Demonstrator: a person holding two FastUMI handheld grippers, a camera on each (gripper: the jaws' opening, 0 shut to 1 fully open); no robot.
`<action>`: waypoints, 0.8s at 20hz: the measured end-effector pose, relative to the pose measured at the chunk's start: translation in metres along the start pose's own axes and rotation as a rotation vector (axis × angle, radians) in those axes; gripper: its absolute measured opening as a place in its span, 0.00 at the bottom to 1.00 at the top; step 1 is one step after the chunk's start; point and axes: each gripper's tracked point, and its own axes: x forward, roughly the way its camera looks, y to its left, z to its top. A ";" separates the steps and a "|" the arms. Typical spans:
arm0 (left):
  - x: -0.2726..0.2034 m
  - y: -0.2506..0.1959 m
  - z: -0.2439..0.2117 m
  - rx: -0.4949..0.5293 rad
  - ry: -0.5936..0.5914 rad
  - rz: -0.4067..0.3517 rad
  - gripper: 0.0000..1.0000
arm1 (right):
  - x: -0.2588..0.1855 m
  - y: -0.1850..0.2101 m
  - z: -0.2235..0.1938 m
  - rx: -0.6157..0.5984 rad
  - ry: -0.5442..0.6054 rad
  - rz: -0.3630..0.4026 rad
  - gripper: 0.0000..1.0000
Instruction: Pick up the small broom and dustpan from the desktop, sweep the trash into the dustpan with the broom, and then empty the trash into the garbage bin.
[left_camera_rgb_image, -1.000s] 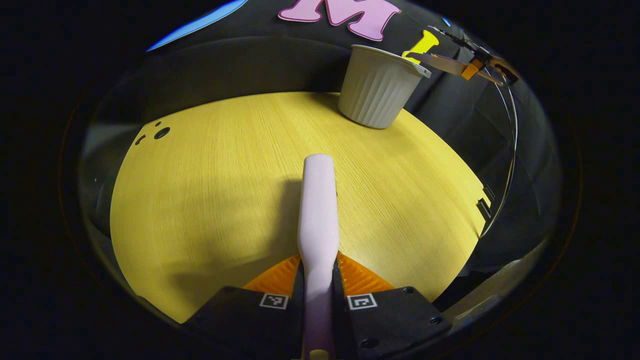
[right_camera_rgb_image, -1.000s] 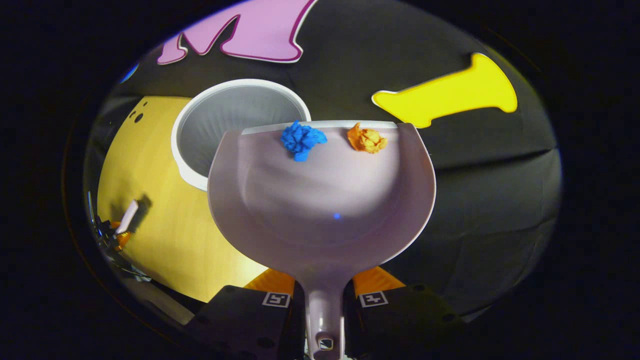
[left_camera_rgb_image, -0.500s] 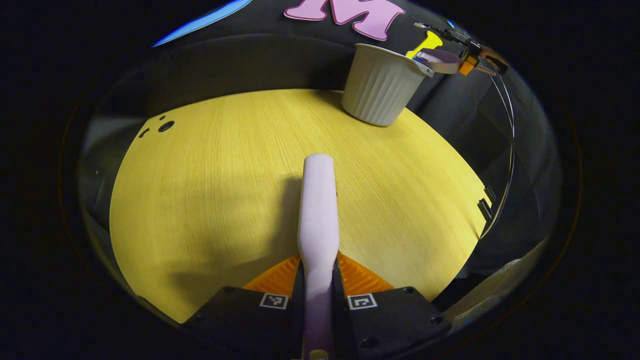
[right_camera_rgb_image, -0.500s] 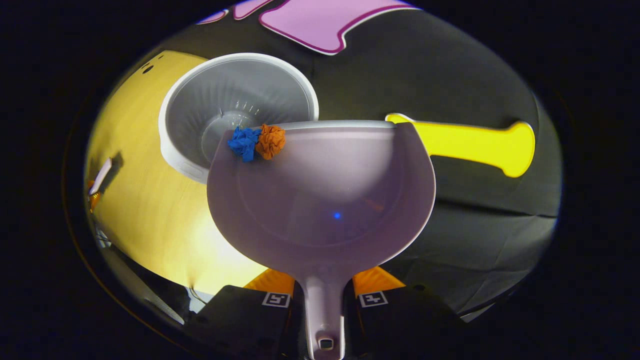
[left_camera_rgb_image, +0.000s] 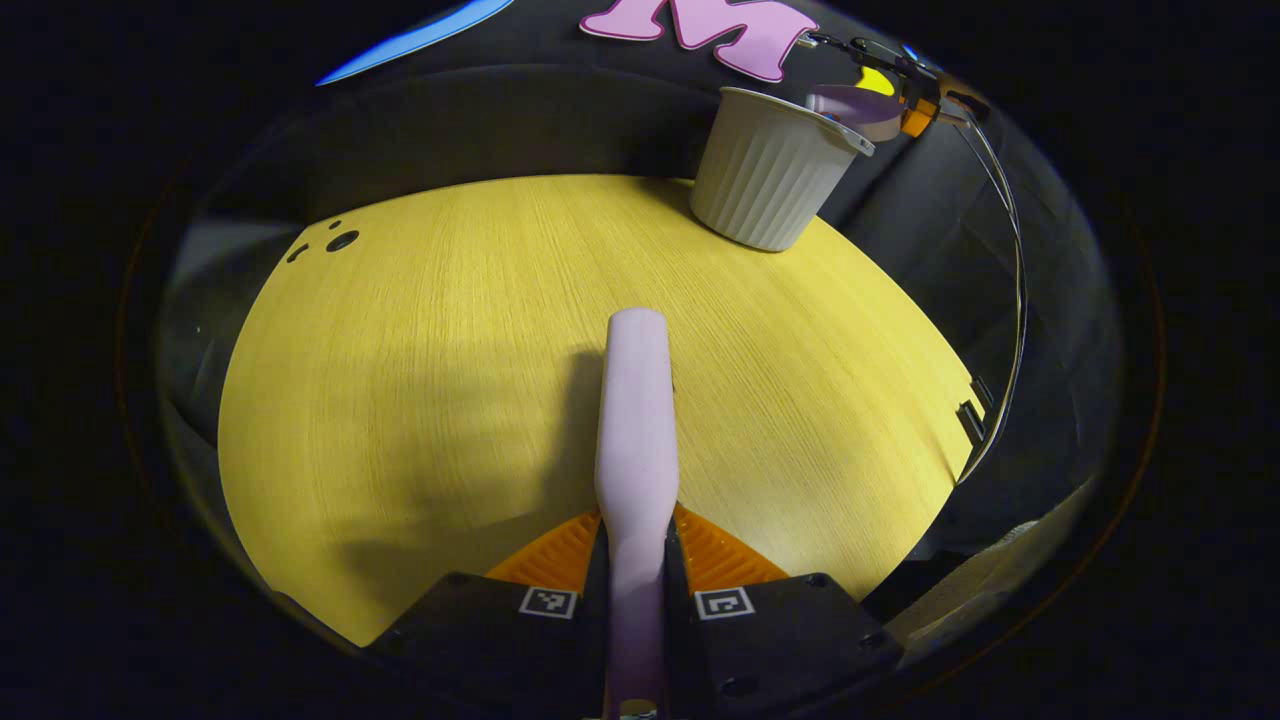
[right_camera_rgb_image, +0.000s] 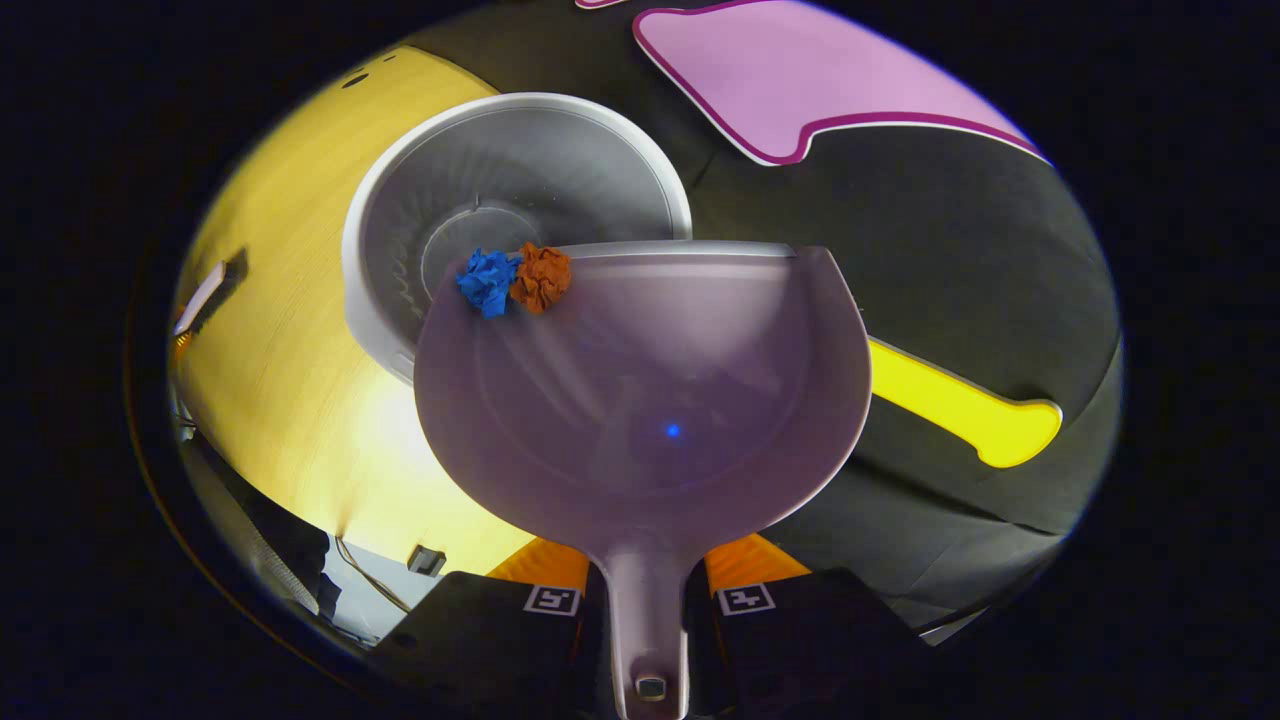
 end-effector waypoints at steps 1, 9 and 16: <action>0.000 0.001 -0.001 -0.005 0.000 0.002 0.28 | 0.000 -0.001 0.000 -0.012 0.008 -0.004 0.35; 0.005 0.010 -0.002 -0.007 -0.002 0.013 0.28 | 0.001 -0.003 0.003 -0.008 0.004 0.008 0.35; 0.005 0.008 0.004 -0.005 -0.016 0.020 0.30 | 0.000 -0.001 0.005 0.077 -0.130 0.017 0.35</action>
